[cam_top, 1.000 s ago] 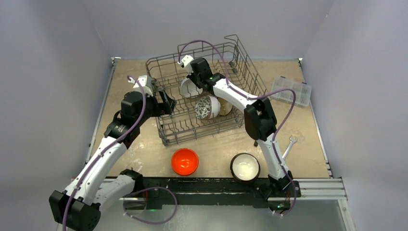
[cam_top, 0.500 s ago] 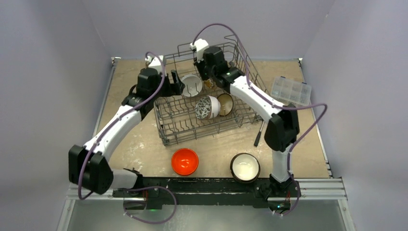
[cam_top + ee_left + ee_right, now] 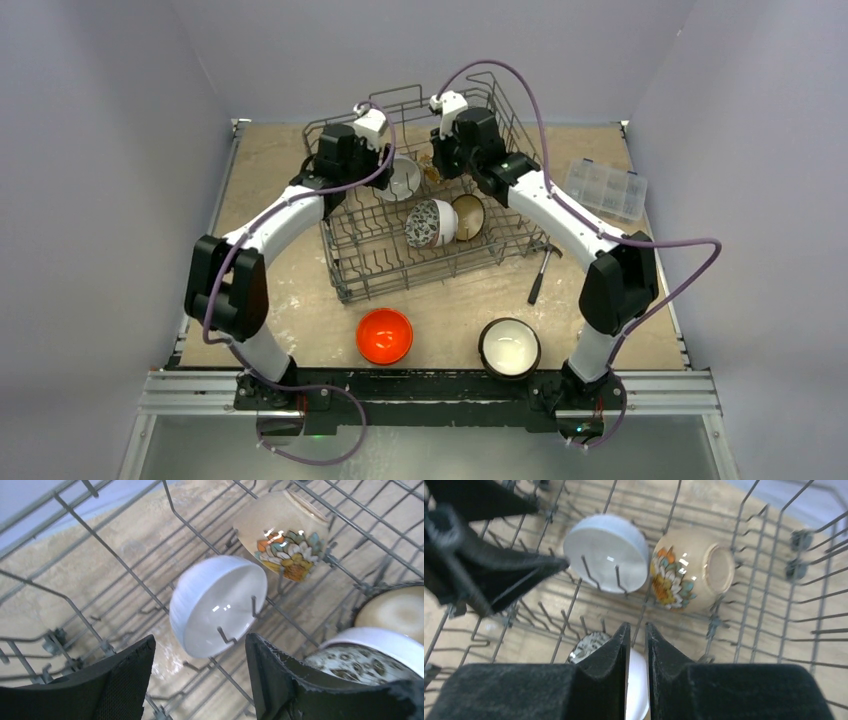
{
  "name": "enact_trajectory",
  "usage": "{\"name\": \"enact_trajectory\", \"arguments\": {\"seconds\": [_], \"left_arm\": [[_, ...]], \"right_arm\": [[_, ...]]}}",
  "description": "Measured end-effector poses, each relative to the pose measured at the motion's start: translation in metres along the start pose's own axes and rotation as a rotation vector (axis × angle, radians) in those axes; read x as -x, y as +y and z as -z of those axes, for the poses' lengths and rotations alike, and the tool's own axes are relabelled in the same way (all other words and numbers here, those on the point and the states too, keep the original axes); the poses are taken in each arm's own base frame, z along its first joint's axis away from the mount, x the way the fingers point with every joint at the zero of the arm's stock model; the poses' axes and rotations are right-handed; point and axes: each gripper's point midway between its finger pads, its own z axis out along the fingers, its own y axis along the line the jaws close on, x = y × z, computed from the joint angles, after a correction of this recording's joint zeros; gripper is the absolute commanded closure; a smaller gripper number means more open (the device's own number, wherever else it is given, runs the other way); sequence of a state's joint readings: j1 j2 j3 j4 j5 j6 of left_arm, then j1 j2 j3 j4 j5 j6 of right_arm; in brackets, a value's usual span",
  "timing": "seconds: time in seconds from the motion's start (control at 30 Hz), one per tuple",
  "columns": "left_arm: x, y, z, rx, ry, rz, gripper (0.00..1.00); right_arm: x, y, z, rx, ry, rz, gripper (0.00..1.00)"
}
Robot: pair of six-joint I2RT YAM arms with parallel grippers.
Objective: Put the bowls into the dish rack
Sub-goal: Pick up the bowl from the dish rack.
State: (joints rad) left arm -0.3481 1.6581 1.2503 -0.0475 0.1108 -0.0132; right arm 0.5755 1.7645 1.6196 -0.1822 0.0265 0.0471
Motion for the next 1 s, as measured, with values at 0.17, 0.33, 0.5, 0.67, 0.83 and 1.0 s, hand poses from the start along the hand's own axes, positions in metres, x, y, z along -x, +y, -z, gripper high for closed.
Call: {"name": "enact_trajectory", "arguments": {"seconds": [0.17, 0.33, 0.5, 0.67, 0.83, 1.0], "left_arm": [[0.001, 0.01, -0.03, 0.015, -0.002, -0.087, 0.47], [-0.004, 0.013, -0.06, 0.005, 0.019, -0.152, 0.62], [-0.014, 0.012, -0.072, -0.003, 0.037, -0.23, 0.89], [-0.024, 0.025, -0.07, 0.039, 0.083, -0.305, 1.0], [-0.026, 0.027, -0.07, 0.044, 0.088, -0.318, 1.0], [-0.024, 0.026, -0.059, 0.051, 0.063, -0.318, 1.0]], "right_arm": [[-0.032, 0.007, 0.004, 0.035, 0.067, -0.026, 0.79], [-0.031, 0.011, 0.018, 0.052, 0.058, -0.048, 0.72], [-0.017, 0.015, 0.03, 0.073, 0.019, -0.056, 0.7], [-0.016, 0.015, 0.03, 0.074, 0.018, -0.059, 0.65], [-0.016, 0.015, 0.03, 0.075, 0.017, -0.059, 0.54], [-0.016, 0.017, 0.031, 0.099, 0.017, -0.062, 0.47]]}}
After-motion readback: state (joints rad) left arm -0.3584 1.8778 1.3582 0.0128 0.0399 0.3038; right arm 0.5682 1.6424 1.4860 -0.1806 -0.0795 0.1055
